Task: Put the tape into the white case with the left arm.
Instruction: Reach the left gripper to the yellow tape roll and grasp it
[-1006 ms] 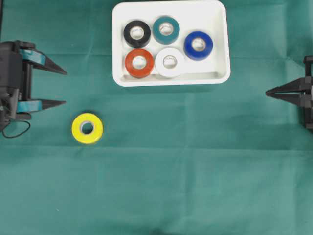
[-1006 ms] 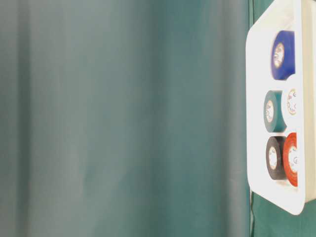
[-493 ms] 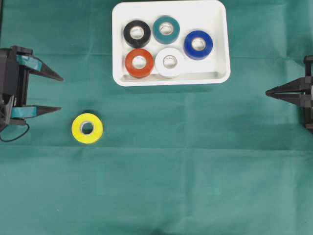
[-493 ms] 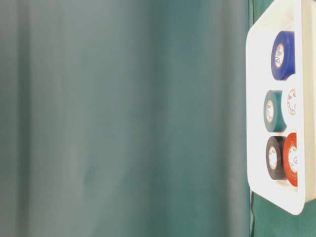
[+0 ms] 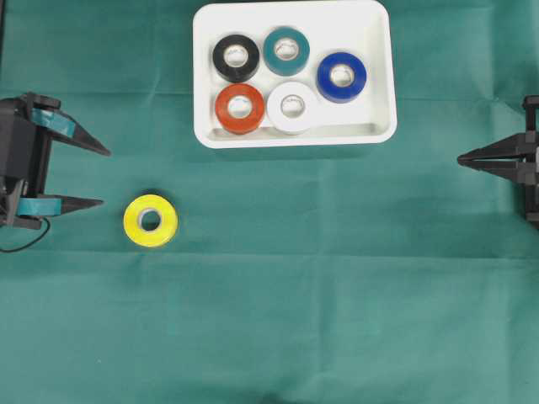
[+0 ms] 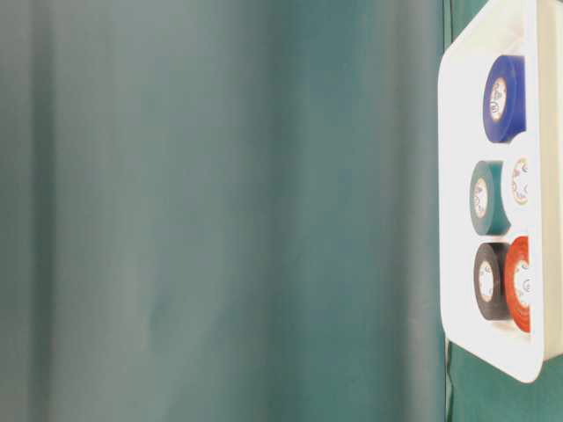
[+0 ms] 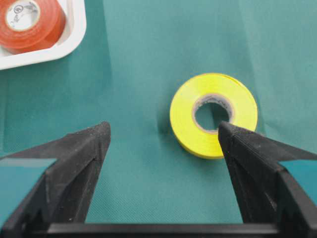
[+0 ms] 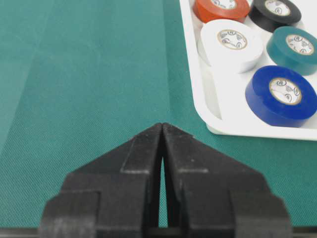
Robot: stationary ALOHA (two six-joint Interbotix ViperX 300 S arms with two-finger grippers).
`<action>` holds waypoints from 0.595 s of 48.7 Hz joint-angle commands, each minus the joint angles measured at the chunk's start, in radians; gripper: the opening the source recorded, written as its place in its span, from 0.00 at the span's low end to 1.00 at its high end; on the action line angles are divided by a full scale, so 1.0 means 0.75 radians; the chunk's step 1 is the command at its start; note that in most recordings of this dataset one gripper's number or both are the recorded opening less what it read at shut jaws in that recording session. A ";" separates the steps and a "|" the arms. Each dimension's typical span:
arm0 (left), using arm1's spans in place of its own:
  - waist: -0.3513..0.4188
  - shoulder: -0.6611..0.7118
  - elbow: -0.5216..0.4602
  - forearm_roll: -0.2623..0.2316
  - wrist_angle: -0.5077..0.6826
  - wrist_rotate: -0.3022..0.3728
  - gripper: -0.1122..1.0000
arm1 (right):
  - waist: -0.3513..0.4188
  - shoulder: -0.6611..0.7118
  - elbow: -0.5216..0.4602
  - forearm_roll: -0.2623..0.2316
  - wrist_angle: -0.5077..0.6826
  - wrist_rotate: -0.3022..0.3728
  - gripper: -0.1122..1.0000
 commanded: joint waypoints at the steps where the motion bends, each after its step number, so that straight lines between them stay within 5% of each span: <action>1: -0.004 0.074 -0.022 -0.004 -0.043 -0.002 0.89 | -0.002 0.010 -0.022 0.000 -0.014 0.000 0.02; 29: -0.127 0.622 -0.219 -0.002 -0.121 0.006 0.89 | -0.002 0.010 -0.018 0.000 -0.014 0.000 0.02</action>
